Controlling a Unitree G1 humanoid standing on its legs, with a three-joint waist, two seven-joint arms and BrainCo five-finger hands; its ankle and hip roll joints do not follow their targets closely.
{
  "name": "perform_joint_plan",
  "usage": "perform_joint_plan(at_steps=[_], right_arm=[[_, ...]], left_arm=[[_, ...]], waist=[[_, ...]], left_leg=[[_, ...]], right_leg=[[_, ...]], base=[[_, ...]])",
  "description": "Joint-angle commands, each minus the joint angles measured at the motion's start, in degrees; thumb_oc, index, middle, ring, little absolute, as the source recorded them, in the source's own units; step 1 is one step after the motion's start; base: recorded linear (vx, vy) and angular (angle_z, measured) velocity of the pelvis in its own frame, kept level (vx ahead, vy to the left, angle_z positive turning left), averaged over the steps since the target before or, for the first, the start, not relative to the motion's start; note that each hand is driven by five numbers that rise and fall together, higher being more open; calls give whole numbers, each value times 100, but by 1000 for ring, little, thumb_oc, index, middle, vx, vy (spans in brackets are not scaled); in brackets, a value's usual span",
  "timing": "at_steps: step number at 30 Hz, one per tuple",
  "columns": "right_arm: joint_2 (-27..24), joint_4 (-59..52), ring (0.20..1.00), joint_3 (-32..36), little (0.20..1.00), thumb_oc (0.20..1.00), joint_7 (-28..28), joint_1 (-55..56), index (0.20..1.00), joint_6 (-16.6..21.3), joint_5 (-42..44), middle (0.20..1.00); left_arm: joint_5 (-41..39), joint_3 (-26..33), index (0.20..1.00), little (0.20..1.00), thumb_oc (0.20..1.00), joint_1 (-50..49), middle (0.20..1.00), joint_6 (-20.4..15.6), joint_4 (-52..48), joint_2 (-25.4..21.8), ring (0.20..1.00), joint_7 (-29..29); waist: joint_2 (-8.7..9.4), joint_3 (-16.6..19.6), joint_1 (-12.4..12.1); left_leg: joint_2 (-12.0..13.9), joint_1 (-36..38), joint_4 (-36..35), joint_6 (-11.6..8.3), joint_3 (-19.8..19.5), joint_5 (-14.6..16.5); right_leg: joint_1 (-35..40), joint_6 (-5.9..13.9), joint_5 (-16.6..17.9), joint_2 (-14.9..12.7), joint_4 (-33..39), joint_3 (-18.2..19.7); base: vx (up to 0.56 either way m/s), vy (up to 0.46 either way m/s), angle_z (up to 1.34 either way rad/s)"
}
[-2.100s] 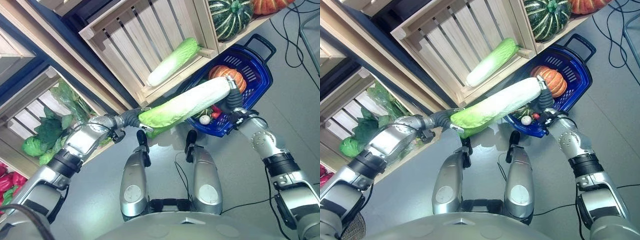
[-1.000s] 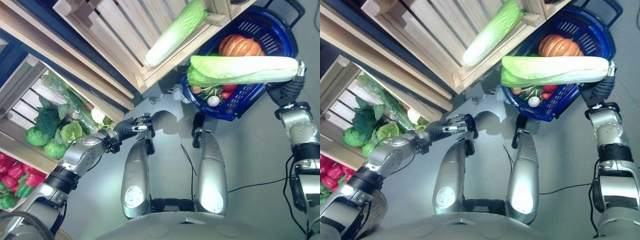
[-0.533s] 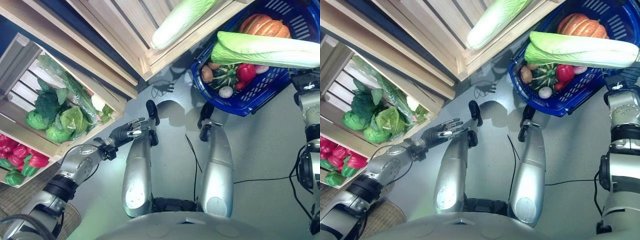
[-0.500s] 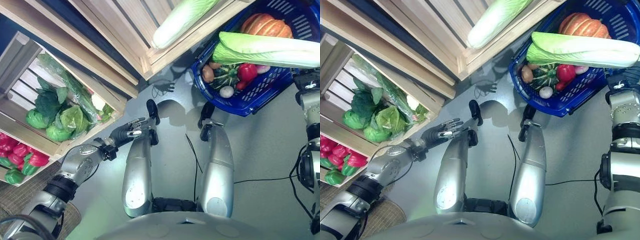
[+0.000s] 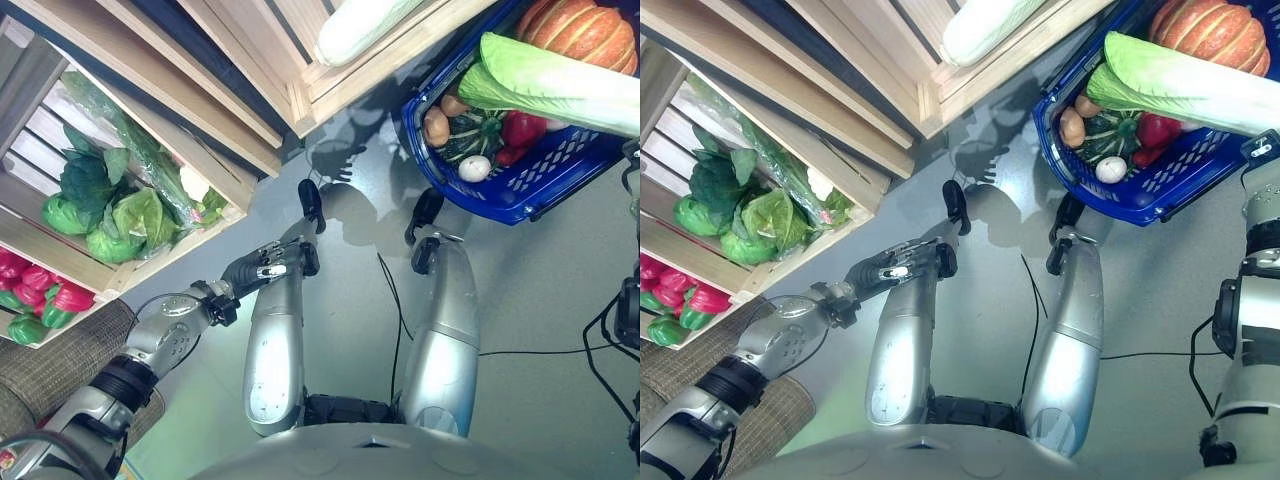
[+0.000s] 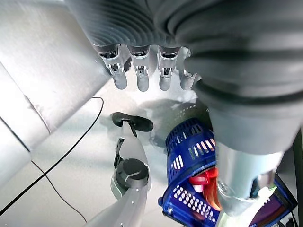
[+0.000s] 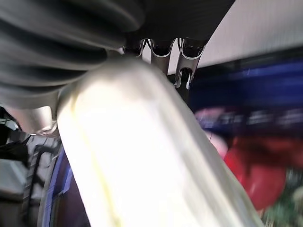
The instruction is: Pick up fruits and vegetables into the basket
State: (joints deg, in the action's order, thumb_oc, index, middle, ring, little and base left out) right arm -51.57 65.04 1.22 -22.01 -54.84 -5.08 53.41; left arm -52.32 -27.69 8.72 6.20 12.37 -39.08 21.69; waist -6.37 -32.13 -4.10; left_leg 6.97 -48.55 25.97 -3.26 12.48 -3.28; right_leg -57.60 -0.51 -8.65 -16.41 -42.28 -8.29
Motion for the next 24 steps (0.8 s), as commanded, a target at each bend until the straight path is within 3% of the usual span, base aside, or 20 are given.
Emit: perform_joint_plan(at_steps=[1,2,3,6,10,16,24], right_arm=[[-920,-26,200,-539,200,200,-626,-77,200,-106,-730,200],[-914,-18,316,-563,316,316,-677,-86,316,-171,-794,316],[-904,-13,1000,-601,1000,1000,-744,-120,1000,-252,-850,1000],[-882,19,1000,-765,1000,1000,-1015,-255,1000,-478,-913,1000],[-864,56,1000,-873,1000,1000,-1321,-409,1000,-430,-1135,1000],[-873,-370,1000,-866,1000,1000,-1675,-390,1000,-45,-1760,1000],[-1031,-1506,1000,-389,1000,1000,-2831,325,1000,416,-3001,1000]], left_arm=[[-70,-347,1000,1000,1000,-566,1000,-118,-354,425,1000,-43],[-62,-339,1000,1000,1000,-567,1000,-103,-379,425,1000,-50],[-58,-328,1000,1000,1000,-565,1000,-85,-408,422,1000,-60],[-21,-348,1000,1000,1000,-567,1000,-132,-452,415,1000,-79],[-16,-355,1000,1000,1000,-579,1000,-126,-524,449,1000,-109],[-3,-279,1000,1000,1000,-717,1000,-126,-718,511,1000,-93],[155,-55,1000,1000,1000,-999,1000,-306,-1003,611,1000,28]], waist=[[-1050,234,144],[-1056,234,137],[-1064,234,130],[-1089,234,101],[-1134,234,90],[-1198,234,129],[-1190,234,325]], left_leg=[[71,-215,569,81,-101,879],[71,-229,576,83,-104,880],[69,-243,578,86,-104,880],[71,-300,594,92,-124,878],[72,-290,588,86,-122,877],[37,-186,513,64,-95,856],[9,120,326,5,9,820]], right_leg=[[-123,182,-505,210,-475,-4],[-137,182,-503,205,-479,-2],[-154,184,-497,201,-477,-4],[-211,179,-492,186,-494,5],[-221,179,-501,168,-505,13],[-176,168,-503,168,-461,44],[79,177,-450,245,-196,94]], base=[[0,0,0],[0,0,0],[0,0,0],[0,0,0],[0,0,0],[-1,44,0],[4,94,-5]])
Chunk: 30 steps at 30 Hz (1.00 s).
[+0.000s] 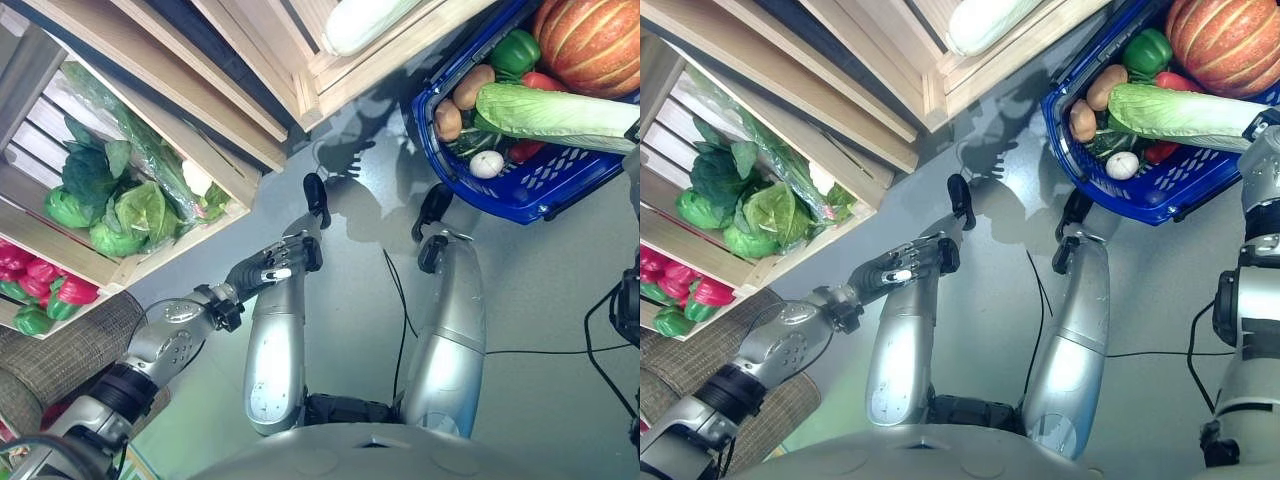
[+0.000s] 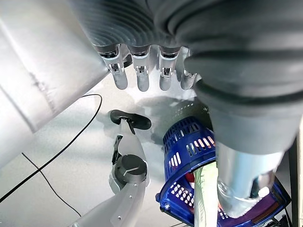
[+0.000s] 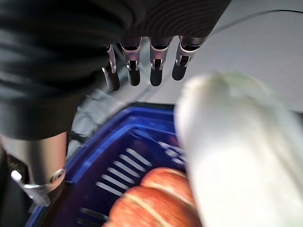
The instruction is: Pick up fruits and vegetables into the basket
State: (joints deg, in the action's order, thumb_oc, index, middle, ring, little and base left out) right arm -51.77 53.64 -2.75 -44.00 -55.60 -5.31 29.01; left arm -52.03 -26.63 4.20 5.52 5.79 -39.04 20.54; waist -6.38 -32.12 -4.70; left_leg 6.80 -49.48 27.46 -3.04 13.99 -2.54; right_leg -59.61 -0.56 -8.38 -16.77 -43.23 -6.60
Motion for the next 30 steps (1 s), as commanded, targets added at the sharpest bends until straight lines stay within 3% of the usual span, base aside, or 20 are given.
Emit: perform_joint_plan(at_steps=[1,6,9,14,18,19,21,24,29,30], right_arm=[[-1030,-516,1000,88,1000,1000,-714,494,1000,478,-712,1000],[-1171,-1652,1000,502,1000,1000,-1103,1027,1000,341,-1423,1000],[-1204,-2245,1000,879,1000,1000,-1285,1485,1000,509,-1972,1000],[-1131,-3463,1000,1434,1000,1000,-1292,2282,1000,641,-2833,1000],[-820,-4662,1000,1697,1000,1000,-1034,2995,1000,798,-3399,1000],[-570,-5054,1000,1689,1000,1000,-791,3274,1000,974,-3599,1000],[-395,-5256,1000,1654,1000,1000,-683,3450,1000,1020,-3652,1000],[208,-5589,1000,1329,1000,1000,-27,3851,1000,1413,-3683,1000],[749,-5679,1000,864,1000,1000,572,4170,1000,1670,-3412,1000],[1018,-5680,1000,637,1000,1000,1114,4393,1000,1917,-3127,1000]], left_arm=[[143,-134,1000,1000,1000,-563,1000,-263,-390,614,1000,125],[64,138,1000,1000,1000,-688,1000,-451,-722,580,1000,74],[32,381,1000,1000,1000,-758,1000,-652,-956,557,1000,-29],[-51,808,1000,1000,1000,-753,1000,-686,-1287,543,1000,-72],[46,1188,1000,1000,1000,-689,1000,-773,-1555,555,1000,-156],[143,1323,1000,1000,1000,-589,1000,-872,-1599,583,1000,-234],[228,1353,1000,1000,1000,-552,1000,-979,-1612,607,1000,-284],[703,1494,1000,1000,1000,-269,1000,-1435,-1606,681,1000,-460],[1146,1563,1000,1000,1000,58,1000,-1694,-1554,682,1000,-808],[1591,1608,1000,1000,1000,233,1000,-1954,-1438,723,1000,-1274]], waist=[[-1187,233,410],[-1121,233,543],[-1058,233,625],[-927,233,801],[-791,233,952],[-721,233,1023],[-668,233,1057],[-483,233,1185],[-256,233,1289],[-120,233,1346]], left_leg=[[17,271,151,-22,-134,745],[-19,543,53,-40,-88,743],[-33,766,-21,-50,-60,750],[-88,1244,-181,-78,-20,744],[-100,1688,-337,-99,30,723],[-78,1775,-442,-54,115,576],[-89,1973,-457,-102,62,693],[-29,2232,-597,-43,197,571],[50,2581,-650,-34,250,614],[96,2772,-683,-29,281,630]], right_leg=[[331,185,-469,293,-63,-68],[611,206,-423,350,132,-55],[840,226,-396,366,249,-54],[1312,275,-309,409,554,-53],[1760,320,-221,414,852,-59],[1856,290,-19,422,1045,-107],[2058,349,-129,441,1088,-44],[2355,330,97,485,1397,-77],[2751,357,142,535,1569,-66],[2978,372,171,554,1679,-74]], base=[[4,92,-2],[7,100,-2],[16,103,-8],[7,96,-7],[-1,100,-9],[15,82,-13],[18,66,-8],[-30,38,-6],[29,2,-6],[43,-5,-5]])
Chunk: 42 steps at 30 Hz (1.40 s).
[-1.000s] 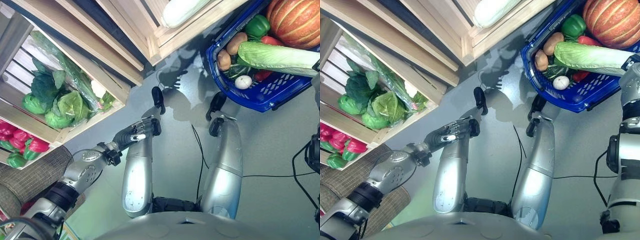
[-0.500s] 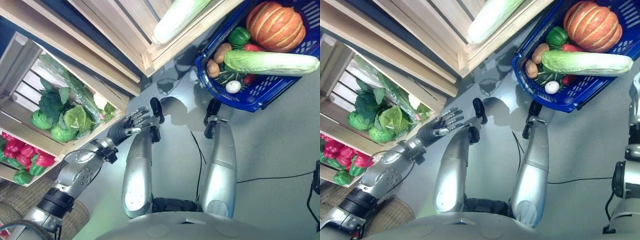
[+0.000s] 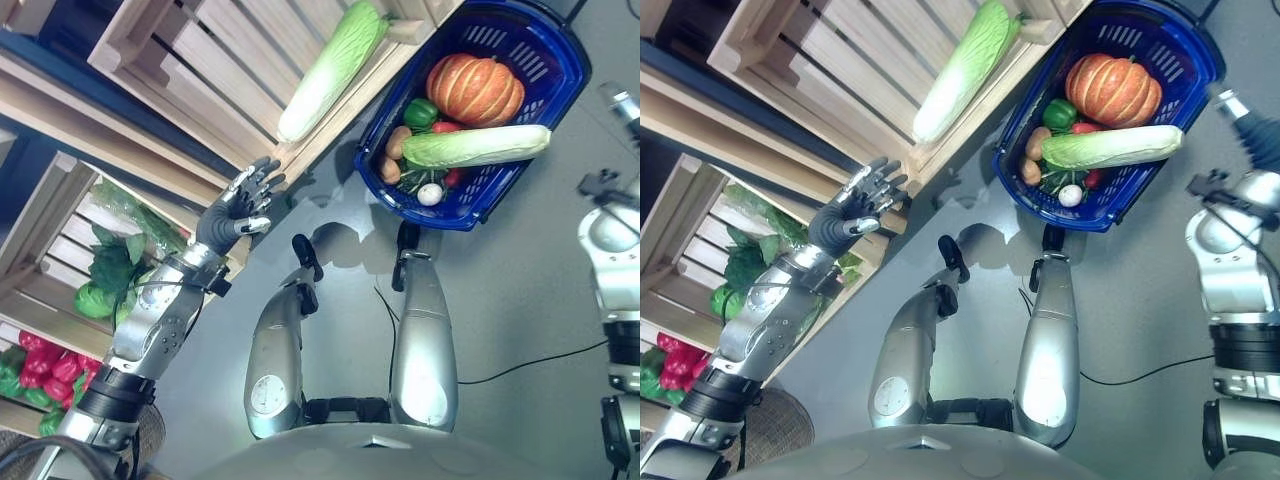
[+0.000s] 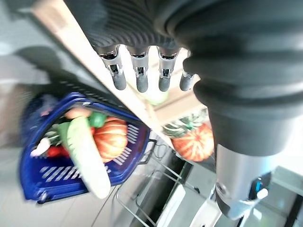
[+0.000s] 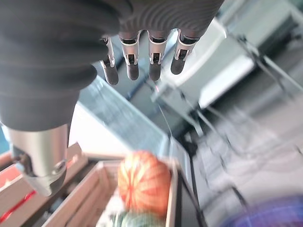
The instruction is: Pick up fruits and vegetables into the basket
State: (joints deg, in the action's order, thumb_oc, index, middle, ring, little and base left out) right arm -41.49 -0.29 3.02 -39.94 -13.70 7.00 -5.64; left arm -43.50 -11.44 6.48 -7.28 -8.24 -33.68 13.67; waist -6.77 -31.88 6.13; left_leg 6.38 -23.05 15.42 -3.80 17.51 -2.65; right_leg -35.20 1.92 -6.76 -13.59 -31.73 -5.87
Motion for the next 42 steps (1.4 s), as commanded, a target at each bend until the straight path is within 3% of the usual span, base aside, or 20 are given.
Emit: perform_joint_plan(at_steps=[1,5,8,11,16,17,26,34,42], right_arm=[[17,-292,1000,35,1000,1000,742,229,1000,699,329,1000],[433,-309,1000,-368,1000,1000,1546,723,1000,924,841,1000],[585,-345,1000,-569,1000,1000,1934,841,1000,833,898,1000],[670,-325,1000,-998,1000,1000,2275,917,1000,663,814,1000],[765,-236,1000,-1437,1000,1000,2718,920,1000,286,1335,1000],[755,-248,1000,-1489,1000,1000,2786,945,1000,230,1348,1000],[483,-272,1000,-1919,1000,1000,3234,1011,1000,-99,1272,1000],[335,-304,1000,-2061,1000,1000,3130,937,1000,-419,1395,1000],[245,-396,1000,-2163,1000,1000,3027,762,1000,-692,1547,1000]], left_arm=[[833,97,1000,1000,1000,16,1000,-728,-22,193,1000,-724],[1978,339,1000,1000,1000,348,1000,-977,340,241,1000,-2393],[2544,420,1000,1000,1000,538,1000,-1022,486,237,1000,-3095],[3037,435,1000,1000,1000,924,1000,-639,831,182,1000,-4096],[3168,230,1000,1000,1000,1562,1000,-95,1761,145,1000,-4760],[3193,207,1000,1000,1000,1617,1000,15,1874,148,1000,-4834],[3045,-29,1000,1000,1000,2335,1000,586,3710,33,1000,-5375],[2502,-95,1000,1000,1000,3012,1000,916,4925,-71,1000,-4793],[2183,-160,1000,1000,1000,3620,1000,1100,5764,-231,1000,-4692]], waist=[[-65,208,266],[200,208,343],[305,208,383],[443,208,468],[608,208,649],[614,208,683],[750,208,1092],[772,208,1313],[758,208,1484]], left_leg=[[145,148,518,44,-66,642],[219,452,468,48,-60,654],[244,539,455,49,-38,663],[301,570,529,43,8,692],[368,521,680,57,135,742],[361,571,734,6,82,891],[459,320,1016,38,378,1028],[502,46,1215,62,562,1147],[529,-258,1351,49,692,1207]], right_leg=[[560,124,10,238,538,-148],[944,160,43,300,712,-139],[1048,166,51,332,770,-131],[1095,159,37,379,753,-85],[1030,152,6,437,663,26],[1066,199,-135,446,600,89],[689,217,-141,548,464,434],[290,262,-128,575,333,618],[-109,283,-120,601,236,760]], base=[[48,-6,-8],[46,-24,-3],[32,-14,-4],[51,28,-6],[50,65,-10],[106,126,-11],[32,113,-19],[10,64,-11],[-4,42,-7]])
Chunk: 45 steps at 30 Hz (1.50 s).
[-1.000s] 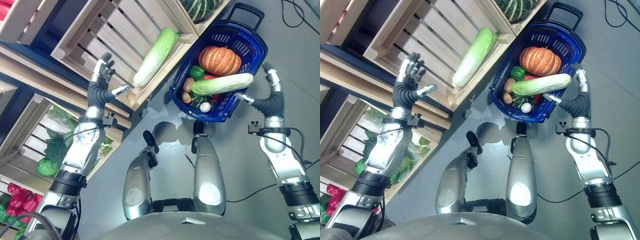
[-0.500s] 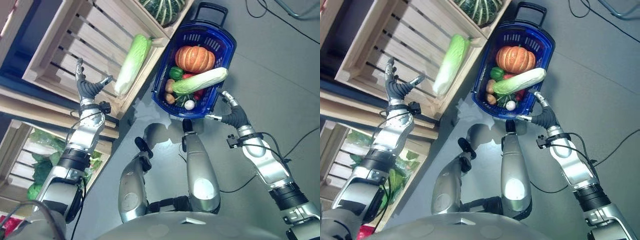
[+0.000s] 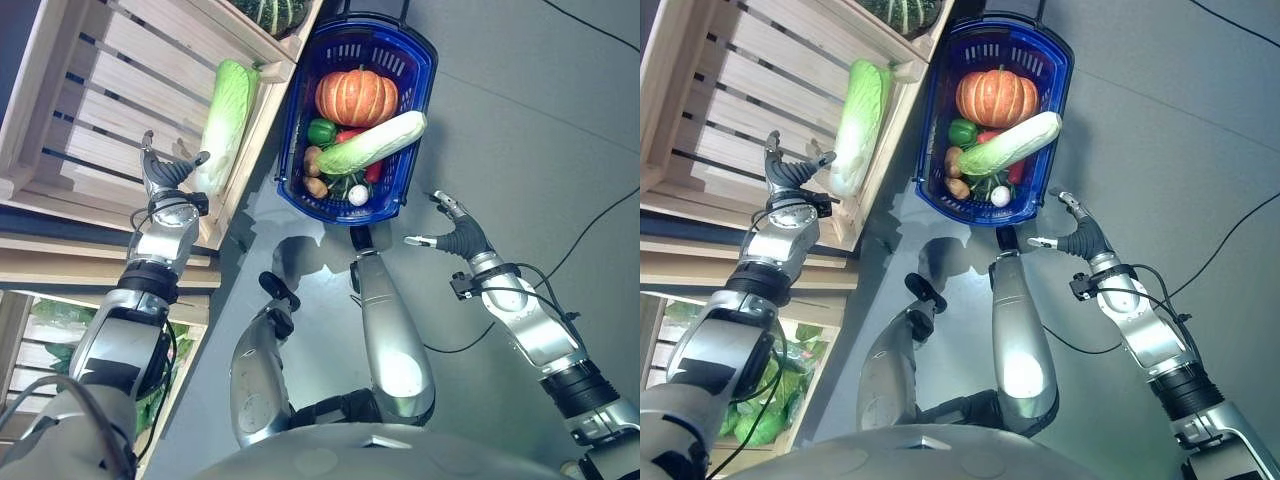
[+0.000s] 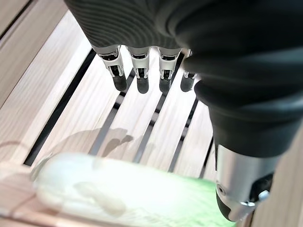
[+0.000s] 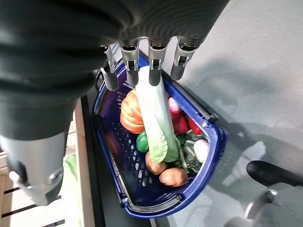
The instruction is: Pick up fruits and vegetables into the basket
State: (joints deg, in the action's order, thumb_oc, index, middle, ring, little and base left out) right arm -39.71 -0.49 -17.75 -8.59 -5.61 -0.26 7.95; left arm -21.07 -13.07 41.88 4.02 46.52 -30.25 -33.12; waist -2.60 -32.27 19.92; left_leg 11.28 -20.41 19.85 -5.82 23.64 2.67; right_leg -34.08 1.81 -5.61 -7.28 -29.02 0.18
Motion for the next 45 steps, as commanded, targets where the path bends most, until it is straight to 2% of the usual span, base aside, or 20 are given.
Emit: perform_joint_plan(at_steps=[1,13,17,26,33,45], right_arm=[[45,-379,1000,-90,1000,1000,-128,-48,1000,19,271,1000],[-171,-415,1000,-173,1000,1000,-254,-153,1000,-104,387,1000],[-202,-346,1000,-183,1000,1000,-351,-163,1000,-111,467,1000],[-170,-137,1000,-221,1000,1000,-495,-299,1000,-60,773,1000],[-141,-105,1000,-223,1000,1000,-545,-376,1000,-108,909,1000],[-144,-124,1000,-104,1000,1000,-567,-437,1000,-194,1114,1000]], left_arm=[[-6,-21,1000,1000,1000,187,1000,-25,410,-618,1000,25],[-131,-325,1000,1000,1000,1014,1000,21,1420,-938,1000,612],[-154,-403,1000,1000,1000,1192,1000,120,1569,-965,1000,707],[-577,-592,1000,1000,1000,1483,1000,475,2124,-909,1000,1346],[-867,-606,1000,1000,1000,1456,1000,455,2290,-794,1000,1951],[-1532,-621,1000,1000,1000,1630,1000,221,2233,-705,1000,2391]], waist=[[341,247,130],[168,247,294],[135,247,316],[131,247,358],[150,247,392],[110,247,482]], left_leg=[[44,-574,937,247,94,682],[-9,-1050,968,139,233,623],[-13,-1196,1004,118,263,630],[-13,-1617,1158,76,236,658],[17,-1791,1210,54,254,654],[41,-2045,1274,30,276,644]], right_leg=[[-287,292,-229,-30,-54,174],[-955,279,-140,-101,-86,277],[-1155,277,-130,-105,-129,313],[-1600,259,-78,-57,-218,414],[-1779,254,-21,-25,-211,457],[-2073,216,-1,69,-297,569]], base=[[-6,31,-8],[-7,51,-6],[0,18,1],[-2,2,-1],[0,0,0],[2,2,-1]])
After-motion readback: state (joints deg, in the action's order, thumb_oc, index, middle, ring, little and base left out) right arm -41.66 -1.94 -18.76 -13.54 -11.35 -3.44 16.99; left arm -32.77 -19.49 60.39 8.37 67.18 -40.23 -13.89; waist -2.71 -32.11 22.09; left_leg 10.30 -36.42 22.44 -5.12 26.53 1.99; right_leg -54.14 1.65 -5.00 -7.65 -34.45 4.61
